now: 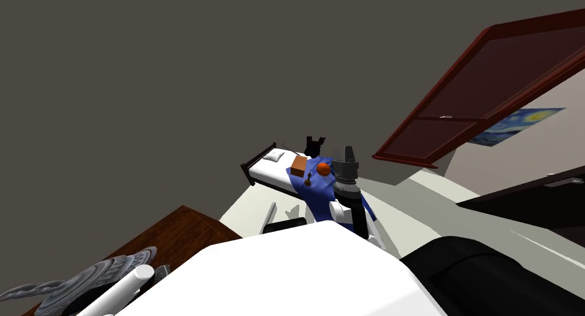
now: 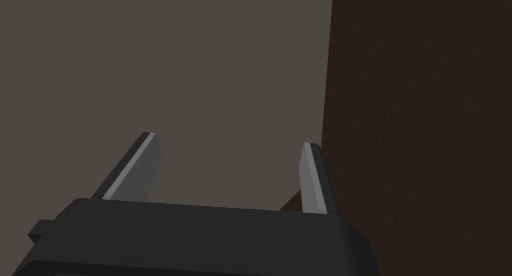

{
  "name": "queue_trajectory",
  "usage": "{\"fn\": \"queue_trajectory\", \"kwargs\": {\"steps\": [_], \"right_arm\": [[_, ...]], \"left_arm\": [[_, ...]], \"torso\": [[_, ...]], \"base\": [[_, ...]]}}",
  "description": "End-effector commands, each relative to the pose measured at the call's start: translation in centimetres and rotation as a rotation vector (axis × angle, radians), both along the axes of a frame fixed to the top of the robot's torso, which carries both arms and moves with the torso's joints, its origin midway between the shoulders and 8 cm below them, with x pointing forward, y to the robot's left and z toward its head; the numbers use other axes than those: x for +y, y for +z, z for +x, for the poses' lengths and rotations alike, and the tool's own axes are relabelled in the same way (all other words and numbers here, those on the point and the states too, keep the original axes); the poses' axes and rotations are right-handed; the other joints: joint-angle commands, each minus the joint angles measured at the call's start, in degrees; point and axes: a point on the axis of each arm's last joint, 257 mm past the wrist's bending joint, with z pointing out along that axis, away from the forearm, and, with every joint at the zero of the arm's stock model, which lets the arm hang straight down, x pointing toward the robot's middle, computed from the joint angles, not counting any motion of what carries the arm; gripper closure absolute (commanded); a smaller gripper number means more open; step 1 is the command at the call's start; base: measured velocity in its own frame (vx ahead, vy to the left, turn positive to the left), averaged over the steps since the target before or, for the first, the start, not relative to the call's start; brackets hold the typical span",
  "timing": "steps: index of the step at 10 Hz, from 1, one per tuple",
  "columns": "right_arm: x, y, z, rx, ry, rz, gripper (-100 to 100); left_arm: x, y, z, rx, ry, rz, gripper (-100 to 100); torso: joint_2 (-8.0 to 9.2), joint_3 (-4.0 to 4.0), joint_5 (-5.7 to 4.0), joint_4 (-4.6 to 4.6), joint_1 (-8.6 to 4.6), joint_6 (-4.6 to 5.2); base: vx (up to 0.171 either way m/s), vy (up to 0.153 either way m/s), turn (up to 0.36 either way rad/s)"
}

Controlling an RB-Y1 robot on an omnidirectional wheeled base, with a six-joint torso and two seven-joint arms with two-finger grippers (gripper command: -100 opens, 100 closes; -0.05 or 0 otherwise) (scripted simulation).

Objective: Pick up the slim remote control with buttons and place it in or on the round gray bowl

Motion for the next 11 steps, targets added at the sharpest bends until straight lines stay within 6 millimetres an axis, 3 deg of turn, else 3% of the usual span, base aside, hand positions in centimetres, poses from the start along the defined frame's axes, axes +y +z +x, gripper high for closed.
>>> {"fn": "queue_trajectory", "kwargs": {"steps": [1,6,8,9,10,11], "right_arm": [[0.0,0.0,0.0,0.000,0.000,0.000,0],[0.0,0.0,0.0,0.000,0.000,0.000,0],[0.0,0.0,0.0,0.000,0.000,0.000,0],[0.0,0.0,0.0,0.000,0.000,0.000,0],[0.0,0.0,0.0,0.000,0.000,0.000,0],[0.0,0.0,0.0,0.000,0.000,0.000,0]], "left_arm": [[-1.0,-0.4,-0.8,0.016,0.013,-0.033,-100],[-7.3,-3.9,-6.1,0.098,0.091,-0.226,-100],[-8.8,-4.5,-7.1,0.114,0.107,-0.267,-100],[-8.3,-4.2,-6.6,0.110,0.102,-0.255,-100],[-8.4,-4.3,-6.6,0.111,0.103,-0.258,0],[-9.1,-5.0,-6.5,0.107,0.126,-0.258,-100]], "torso": [[0.00,0.00,0.00,0.00,0.00,0.00],[0.02,0.01,-0.02,0.01,-0.12,-0.01],[-0.13,-0.07,-0.03,-0.02,-0.13,-0.01],[-0.11,-0.06,-0.03,-0.02,-0.10,-0.01],[-0.03,-0.02,-0.06,-0.01,-0.27,-0.01],[0.00,0.00,-0.09,0.00,-0.39,-0.01]], "base": [[0.017,0.074,-0.051],[0.020,0.091,-0.095],[0.043,0.086,-0.034],[0.006,0.039,-0.014],[0.002,0.006,-0.001],[-0.039,0.035,-0.160]]}}
